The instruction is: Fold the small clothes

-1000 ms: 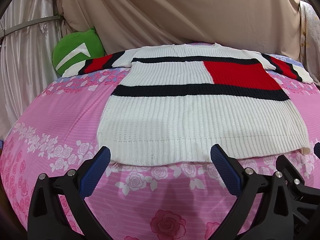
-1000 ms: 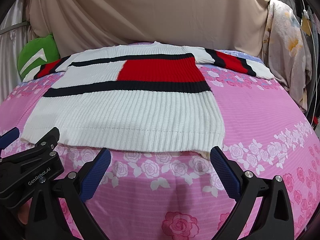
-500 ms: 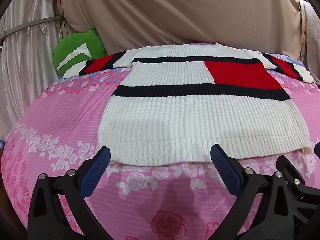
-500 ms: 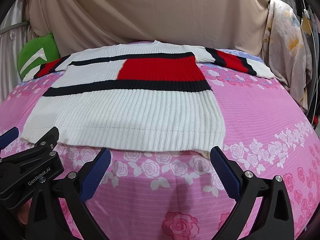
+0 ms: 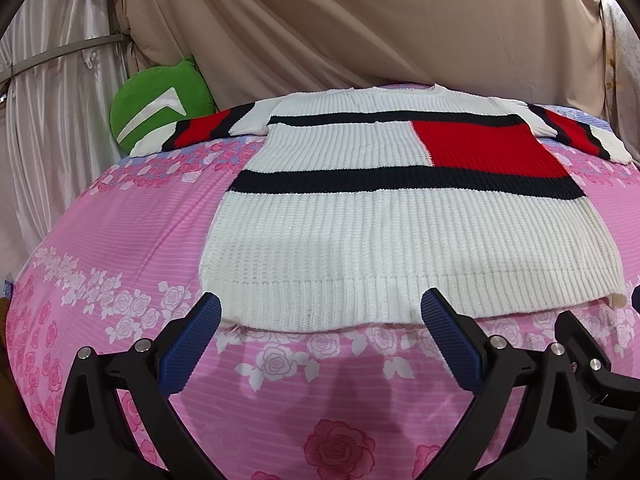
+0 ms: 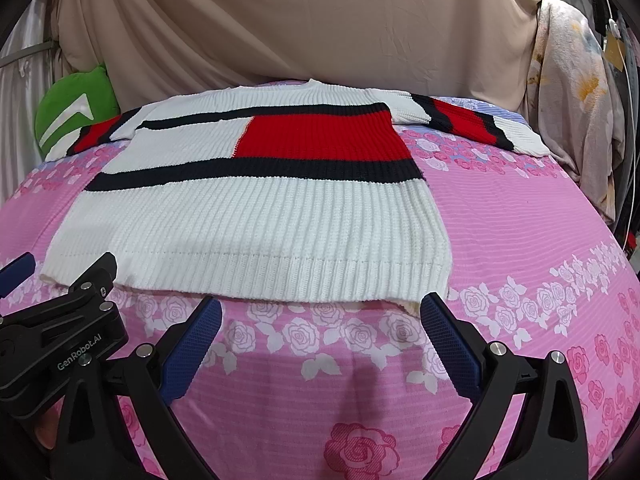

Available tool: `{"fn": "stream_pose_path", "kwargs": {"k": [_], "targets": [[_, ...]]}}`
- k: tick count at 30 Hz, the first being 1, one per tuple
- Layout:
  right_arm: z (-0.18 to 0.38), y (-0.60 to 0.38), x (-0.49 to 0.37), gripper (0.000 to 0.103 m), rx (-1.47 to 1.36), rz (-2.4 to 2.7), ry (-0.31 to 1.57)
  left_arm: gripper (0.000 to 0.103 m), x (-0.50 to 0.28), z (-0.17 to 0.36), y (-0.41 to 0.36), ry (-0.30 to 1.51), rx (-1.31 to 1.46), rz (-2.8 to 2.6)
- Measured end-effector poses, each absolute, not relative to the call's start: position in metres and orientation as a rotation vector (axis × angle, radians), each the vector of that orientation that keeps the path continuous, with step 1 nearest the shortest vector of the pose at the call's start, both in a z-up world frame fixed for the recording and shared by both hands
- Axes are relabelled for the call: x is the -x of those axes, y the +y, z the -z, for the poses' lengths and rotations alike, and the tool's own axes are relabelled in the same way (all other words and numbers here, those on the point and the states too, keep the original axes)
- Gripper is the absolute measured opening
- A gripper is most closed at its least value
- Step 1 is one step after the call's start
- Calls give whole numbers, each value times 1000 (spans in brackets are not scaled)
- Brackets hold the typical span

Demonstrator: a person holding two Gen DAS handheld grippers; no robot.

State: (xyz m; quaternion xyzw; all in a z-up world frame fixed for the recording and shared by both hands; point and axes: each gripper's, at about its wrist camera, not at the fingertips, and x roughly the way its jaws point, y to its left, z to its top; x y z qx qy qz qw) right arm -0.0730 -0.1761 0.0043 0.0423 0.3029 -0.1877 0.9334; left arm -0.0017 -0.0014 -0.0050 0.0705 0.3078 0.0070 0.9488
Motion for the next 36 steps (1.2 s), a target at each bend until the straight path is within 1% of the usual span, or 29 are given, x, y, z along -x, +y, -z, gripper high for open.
{"fn": "stream_pose_path", "kwargs": {"k": [36], "targets": [[1, -175, 62, 98, -83, 367, 682, 97, -5, 8, -3, 666, -157, -66]]}}
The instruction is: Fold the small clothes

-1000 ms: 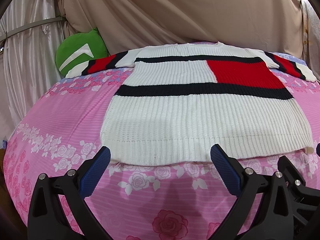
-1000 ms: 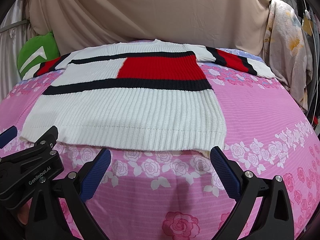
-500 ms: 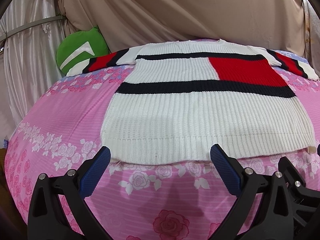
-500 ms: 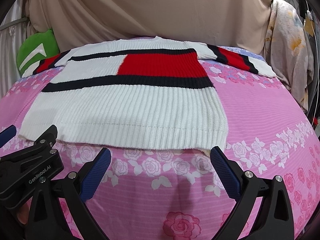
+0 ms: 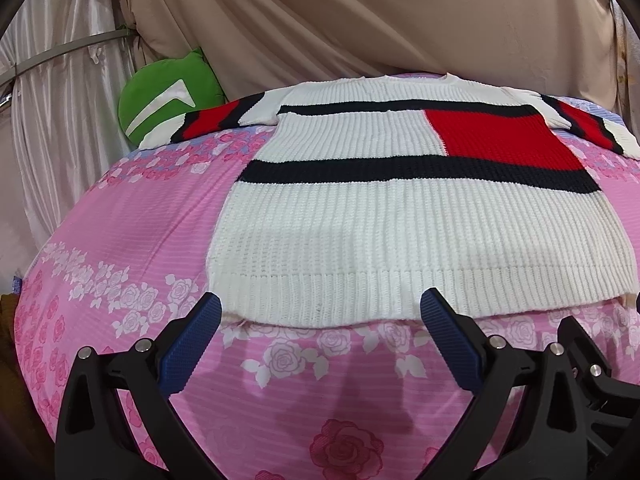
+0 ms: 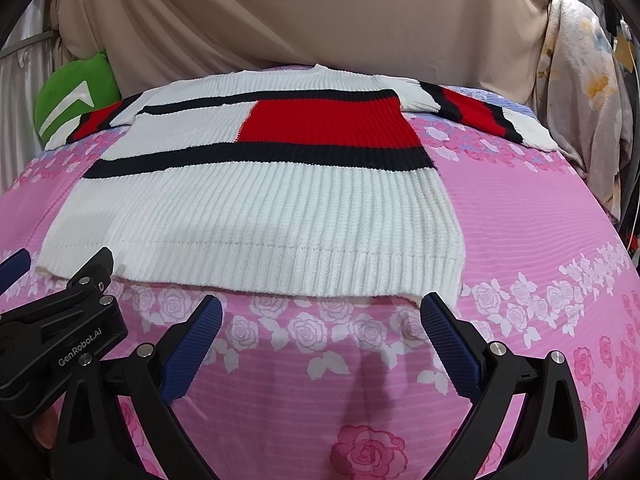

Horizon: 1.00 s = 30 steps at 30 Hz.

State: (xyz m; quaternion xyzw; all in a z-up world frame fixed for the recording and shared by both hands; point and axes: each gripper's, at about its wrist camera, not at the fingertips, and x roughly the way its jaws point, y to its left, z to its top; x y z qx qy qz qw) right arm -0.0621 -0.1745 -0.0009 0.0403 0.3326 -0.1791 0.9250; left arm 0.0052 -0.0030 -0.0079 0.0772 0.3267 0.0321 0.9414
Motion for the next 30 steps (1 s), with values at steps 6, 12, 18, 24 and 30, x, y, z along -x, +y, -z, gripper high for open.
{"fn": "stream_pose_path", "kwargs": {"k": [6, 12, 18, 24, 30], "targets": [[1, -175, 60, 98, -84, 362, 689, 97, -7, 8, -3, 675, -156, -70], [2, -175, 59, 98, -85, 361, 693, 97, -8, 9, -2, 683, -154, -70], [-2, -183, 55, 98, -115, 285, 701, 98, -11, 4, 7, 690, -97, -32], [-38, -242, 32, 98, -113, 320, 647, 98, -36, -25, 19, 644, -91, -39], [-70, -364, -20, 98, -180, 430, 641, 98, -93, -42, 50, 657, -51, -64]]}}
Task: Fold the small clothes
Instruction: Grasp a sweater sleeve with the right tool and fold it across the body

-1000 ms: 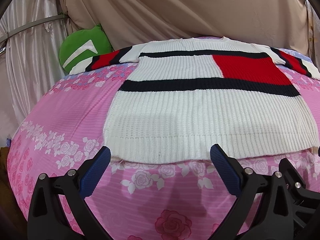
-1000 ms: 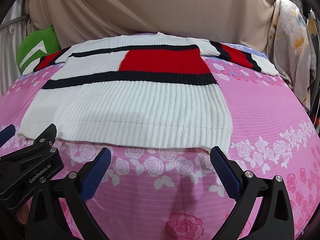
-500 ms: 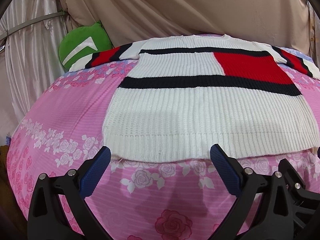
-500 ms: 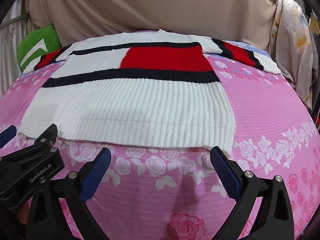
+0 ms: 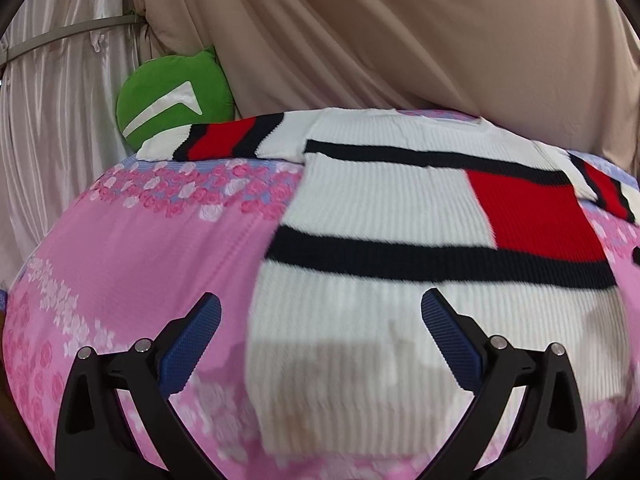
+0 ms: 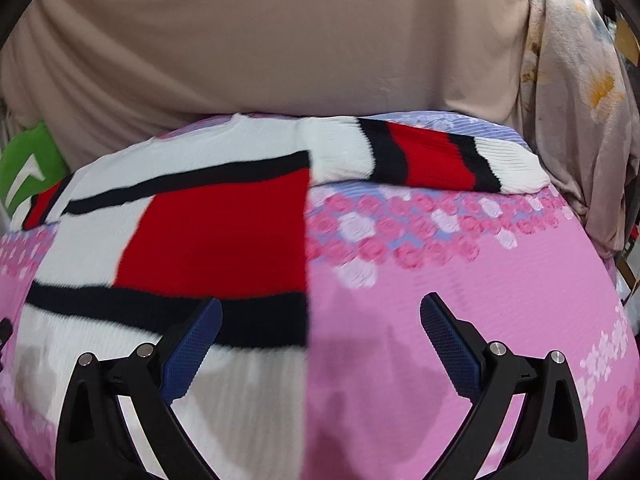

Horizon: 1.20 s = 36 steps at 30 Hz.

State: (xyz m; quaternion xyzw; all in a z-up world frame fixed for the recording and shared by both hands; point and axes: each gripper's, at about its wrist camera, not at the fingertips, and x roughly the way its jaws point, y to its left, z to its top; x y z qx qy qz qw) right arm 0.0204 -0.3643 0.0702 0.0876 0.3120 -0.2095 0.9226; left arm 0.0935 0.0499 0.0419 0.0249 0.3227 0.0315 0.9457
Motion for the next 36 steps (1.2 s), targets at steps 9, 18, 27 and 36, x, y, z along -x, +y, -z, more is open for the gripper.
{"fn": "stream_pose_path", "kwargs": {"k": [9, 18, 27, 36], "targets": [[-84, -577, -93, 92, -336, 739, 677, 98, -168, -41, 92, 708, -23, -105], [-42, -697, -99, 67, -679, 818, 719, 98, -198, -18, 109, 784, -17, -126], [-146, -553, -179, 9, -391, 405, 490, 98, -210, -38, 97, 733, -46, -139], [-135, -242, -281, 20, 4, -217, 605, 98, -239, -56, 72, 735, 19, -77]]}}
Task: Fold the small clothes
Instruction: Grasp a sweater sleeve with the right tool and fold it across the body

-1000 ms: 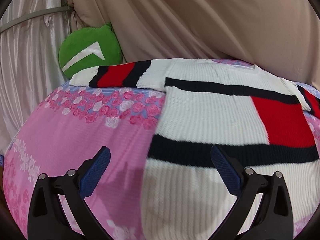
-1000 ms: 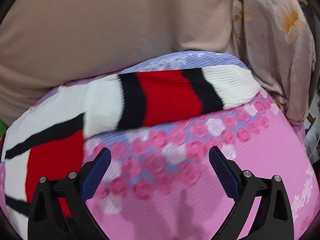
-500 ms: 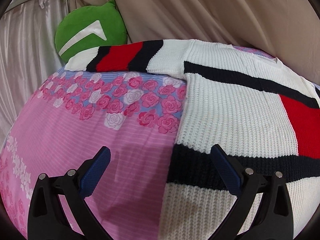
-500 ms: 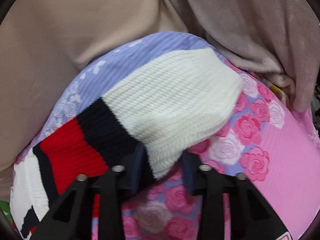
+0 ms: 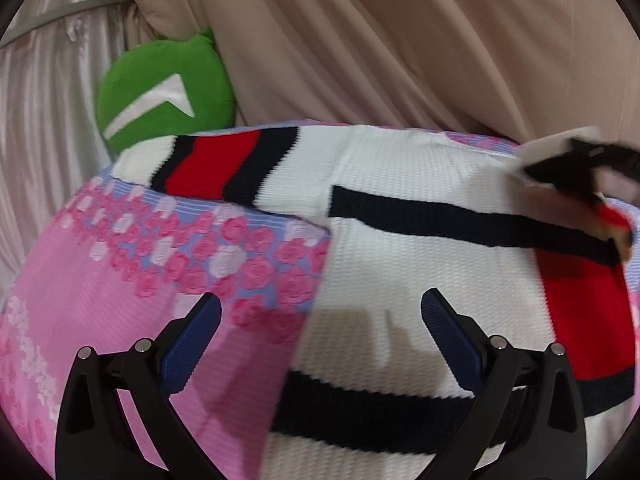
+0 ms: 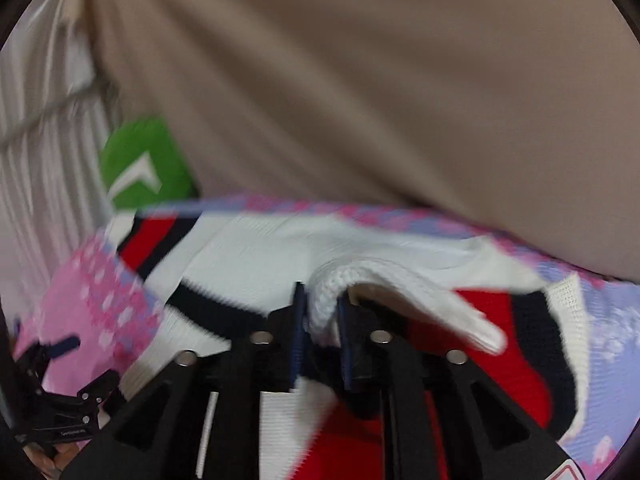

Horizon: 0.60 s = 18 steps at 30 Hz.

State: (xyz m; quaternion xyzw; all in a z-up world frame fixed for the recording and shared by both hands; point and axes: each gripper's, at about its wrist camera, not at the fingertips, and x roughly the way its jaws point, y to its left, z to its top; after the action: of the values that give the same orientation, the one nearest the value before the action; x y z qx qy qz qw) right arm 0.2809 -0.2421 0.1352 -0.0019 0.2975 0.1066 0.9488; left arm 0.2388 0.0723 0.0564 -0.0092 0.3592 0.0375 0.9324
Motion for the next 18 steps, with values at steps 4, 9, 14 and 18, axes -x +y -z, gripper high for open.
{"fn": "stream_pose_path", "kwargs": {"k": [4, 9, 14, 18], "targets": [[-123, -232, -277, 33, 30, -223, 597, 98, -254, -56, 66, 768, 40, -8], [-128, -303, -251, 54, -86, -61, 550, 98, -272, -53, 68, 791, 86, 53], [-93, -341, -257, 57, -309, -115, 716, 98, -273, -48, 62, 777, 60, 49], [-53, -308, -280, 57, -312, -201, 881, 98, -267, -48, 58, 750, -1, 16]]}}
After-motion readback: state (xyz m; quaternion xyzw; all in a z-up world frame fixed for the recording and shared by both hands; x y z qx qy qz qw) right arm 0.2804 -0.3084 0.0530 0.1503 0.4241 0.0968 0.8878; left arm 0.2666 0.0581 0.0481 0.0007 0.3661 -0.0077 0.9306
